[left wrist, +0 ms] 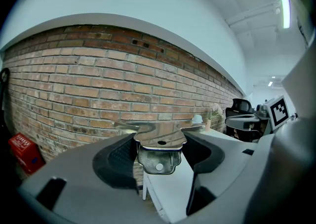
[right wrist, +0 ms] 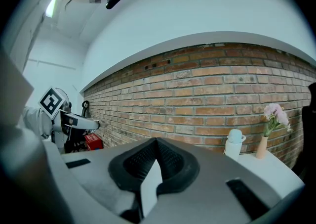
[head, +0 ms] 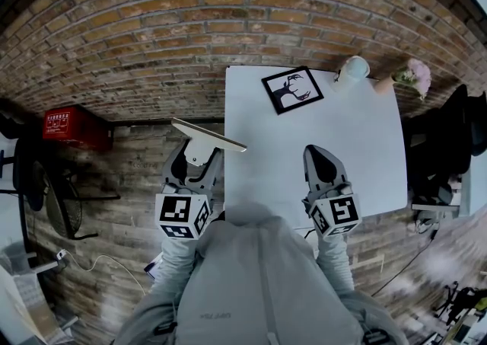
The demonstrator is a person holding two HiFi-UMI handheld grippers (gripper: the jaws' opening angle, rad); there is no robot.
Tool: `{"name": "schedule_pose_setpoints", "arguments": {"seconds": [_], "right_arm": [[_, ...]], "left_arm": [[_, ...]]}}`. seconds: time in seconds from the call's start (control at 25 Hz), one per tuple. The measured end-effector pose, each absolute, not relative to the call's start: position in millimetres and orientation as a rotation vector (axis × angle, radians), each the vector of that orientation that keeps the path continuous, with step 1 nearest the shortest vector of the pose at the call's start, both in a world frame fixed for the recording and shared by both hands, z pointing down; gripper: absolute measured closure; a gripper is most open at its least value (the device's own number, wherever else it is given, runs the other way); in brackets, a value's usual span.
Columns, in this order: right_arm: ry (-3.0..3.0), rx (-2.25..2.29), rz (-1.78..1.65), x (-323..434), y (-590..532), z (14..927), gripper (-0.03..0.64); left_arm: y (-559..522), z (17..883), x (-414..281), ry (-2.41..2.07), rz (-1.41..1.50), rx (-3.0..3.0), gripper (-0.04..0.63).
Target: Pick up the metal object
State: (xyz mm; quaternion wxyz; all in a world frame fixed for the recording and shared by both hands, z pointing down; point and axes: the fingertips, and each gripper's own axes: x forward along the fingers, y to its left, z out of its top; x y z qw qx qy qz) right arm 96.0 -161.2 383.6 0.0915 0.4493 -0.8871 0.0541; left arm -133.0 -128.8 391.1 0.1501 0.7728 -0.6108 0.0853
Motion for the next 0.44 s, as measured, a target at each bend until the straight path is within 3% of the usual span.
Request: {"name": "schedule_pose_setpoints", "arguments": {"seconds": [0.44], "right_arm": [[-2.618, 1.364, 0.162, 97.1, -158.1, 383.5, 0.594]], "left_arm": [[-126.5, 391.0, -132.2, -1.738, 0.26, 2.239, 0.295]]}}
